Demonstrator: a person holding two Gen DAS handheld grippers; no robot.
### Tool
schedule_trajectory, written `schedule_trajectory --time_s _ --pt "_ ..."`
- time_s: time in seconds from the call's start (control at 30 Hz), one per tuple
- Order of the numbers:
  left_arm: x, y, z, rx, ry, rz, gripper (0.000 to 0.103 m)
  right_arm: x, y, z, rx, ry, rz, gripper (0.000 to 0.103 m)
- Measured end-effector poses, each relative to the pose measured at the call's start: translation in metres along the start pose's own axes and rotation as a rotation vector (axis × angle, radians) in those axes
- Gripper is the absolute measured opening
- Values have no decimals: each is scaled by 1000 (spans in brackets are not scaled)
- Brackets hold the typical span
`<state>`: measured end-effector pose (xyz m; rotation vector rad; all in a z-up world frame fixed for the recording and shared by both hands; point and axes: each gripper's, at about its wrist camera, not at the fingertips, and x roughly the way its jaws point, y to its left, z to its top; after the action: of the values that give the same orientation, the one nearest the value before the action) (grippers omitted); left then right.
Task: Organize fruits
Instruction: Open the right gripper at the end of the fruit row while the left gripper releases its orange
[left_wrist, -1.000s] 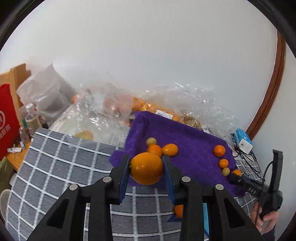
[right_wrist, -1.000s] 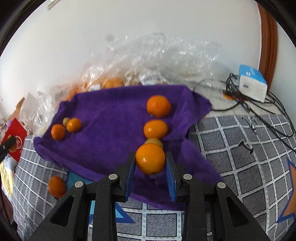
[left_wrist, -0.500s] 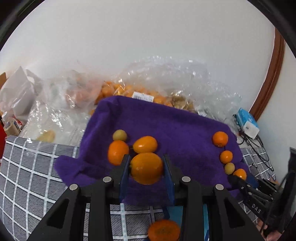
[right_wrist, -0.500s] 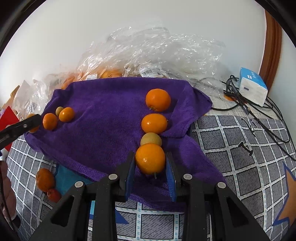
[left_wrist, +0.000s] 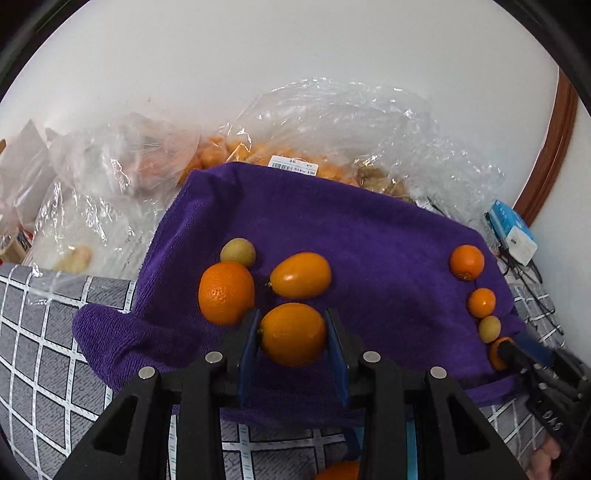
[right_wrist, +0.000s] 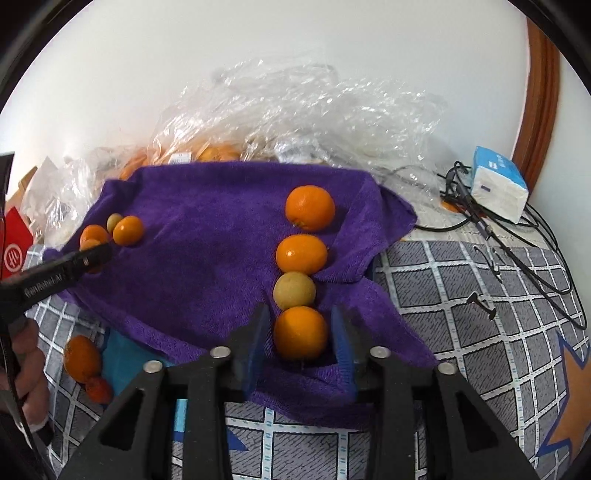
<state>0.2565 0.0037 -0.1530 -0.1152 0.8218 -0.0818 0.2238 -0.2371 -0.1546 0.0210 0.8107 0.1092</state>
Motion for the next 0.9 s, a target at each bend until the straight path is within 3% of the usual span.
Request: schedule_trajectory --time_s 0.2,0.47,0.73,0.9 --pt "4 -5 -1 45 -1 30 33 -6 -2 1 26 -32 7 49" --pt "0 -6 1 35 -5 1 48 -21 0 0 -13 -107 -31 51" --pt "-46 -1 13 -15 -129 -72 50 -32 -6 4 24 -170 -75 51" --pt "-82 2 18 -24 -191 -73 50 -47 0 10 38 -107 -42 52"
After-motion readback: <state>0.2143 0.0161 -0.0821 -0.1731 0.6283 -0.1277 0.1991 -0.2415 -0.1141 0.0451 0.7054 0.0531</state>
